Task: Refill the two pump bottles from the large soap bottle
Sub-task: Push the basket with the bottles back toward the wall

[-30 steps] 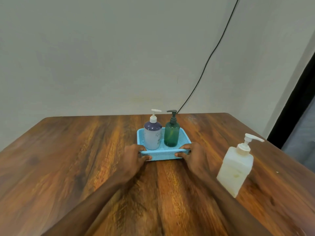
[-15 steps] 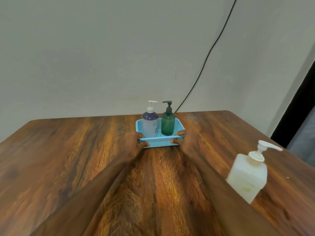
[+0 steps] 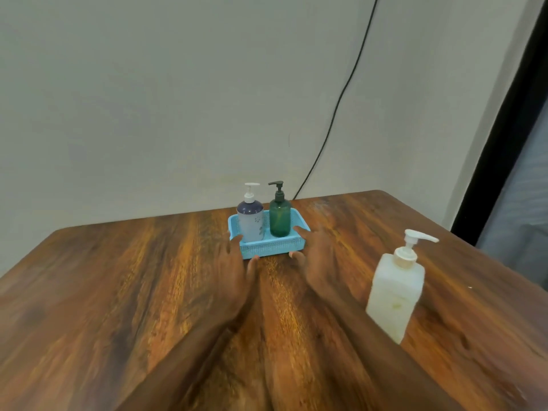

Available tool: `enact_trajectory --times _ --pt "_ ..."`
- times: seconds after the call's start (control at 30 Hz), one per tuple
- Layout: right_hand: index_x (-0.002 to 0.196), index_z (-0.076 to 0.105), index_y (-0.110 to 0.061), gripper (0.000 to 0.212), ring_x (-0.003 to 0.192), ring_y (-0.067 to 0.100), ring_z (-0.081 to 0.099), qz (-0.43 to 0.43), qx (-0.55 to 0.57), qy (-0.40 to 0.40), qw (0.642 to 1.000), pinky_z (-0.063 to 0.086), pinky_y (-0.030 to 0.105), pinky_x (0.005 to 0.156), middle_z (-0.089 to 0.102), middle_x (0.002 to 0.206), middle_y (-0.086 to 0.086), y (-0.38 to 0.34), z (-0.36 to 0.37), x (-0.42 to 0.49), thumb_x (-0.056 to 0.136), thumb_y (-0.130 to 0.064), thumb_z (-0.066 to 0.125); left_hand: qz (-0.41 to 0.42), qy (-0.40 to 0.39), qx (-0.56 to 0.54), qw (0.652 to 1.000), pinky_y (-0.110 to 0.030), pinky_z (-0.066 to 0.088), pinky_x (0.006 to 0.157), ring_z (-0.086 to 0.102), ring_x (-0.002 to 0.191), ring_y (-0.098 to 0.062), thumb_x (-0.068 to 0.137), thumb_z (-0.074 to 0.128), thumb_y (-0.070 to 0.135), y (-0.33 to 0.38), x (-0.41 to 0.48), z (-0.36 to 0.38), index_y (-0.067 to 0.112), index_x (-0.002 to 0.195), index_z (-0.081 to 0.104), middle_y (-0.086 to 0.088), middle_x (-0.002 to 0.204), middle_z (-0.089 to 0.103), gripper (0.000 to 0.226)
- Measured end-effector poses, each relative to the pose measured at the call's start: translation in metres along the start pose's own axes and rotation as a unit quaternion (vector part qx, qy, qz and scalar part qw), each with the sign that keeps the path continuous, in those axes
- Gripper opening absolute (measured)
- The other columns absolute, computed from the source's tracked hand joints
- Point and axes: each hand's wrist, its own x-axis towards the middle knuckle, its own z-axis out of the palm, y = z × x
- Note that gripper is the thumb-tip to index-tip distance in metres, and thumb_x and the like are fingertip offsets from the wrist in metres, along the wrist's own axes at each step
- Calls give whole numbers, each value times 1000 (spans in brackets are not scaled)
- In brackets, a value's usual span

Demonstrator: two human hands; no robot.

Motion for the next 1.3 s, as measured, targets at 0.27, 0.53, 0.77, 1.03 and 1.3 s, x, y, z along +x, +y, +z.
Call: enact_trajectory --times 0.27,0.53,0.77,1.03,1.3 --pt "109 71 -12 19 92 11 61 -61 115 48 990 53 21 87 67 105 -3 -36 -107 -107 90 -18 71 99 25 -49 994 -34 41 115 44 135 -18 99 68 32 97 -50 18 18 129 62 -3 148 51 34" --pt "80 66 -32 23 71 1 62 -17 73 236 969 53 21 62 65 75 -18 24 -174 -177 74 -46 84 148 -130 23 980 -29 36 116 42 143 -20 107 55 29 160 -81 32 16 141 57 -2 152 49 37" --pt "138 40 -29 106 115 11 55 115 46 81 989 54 42 93 51 138 -7 82 -168 -158 51 -65 88 163 -230 52 958 -35 57 93 61 107 -13 101 56 48 166 -55 54 20 115 64 2 122 64 32" --pt "132 49 -26 85 106 6 59 99 70 -13 993 49 17 75 61 133 -6 103 -153 -123 62 -52 90 179 -368 40 911 -42 51 110 60 128 -21 100 66 34 166 -18 78 19 142 55 -5 144 61 46" --pt "137 51 -22 92 115 16 62 160 91 42 982 56 36 90 60 138 -2 114 -162 -65 59 -49 93 128 -465 147 864 -47 41 118 51 138 -26 102 63 35 183 42 117 22 149 46 -4 150 53 52"
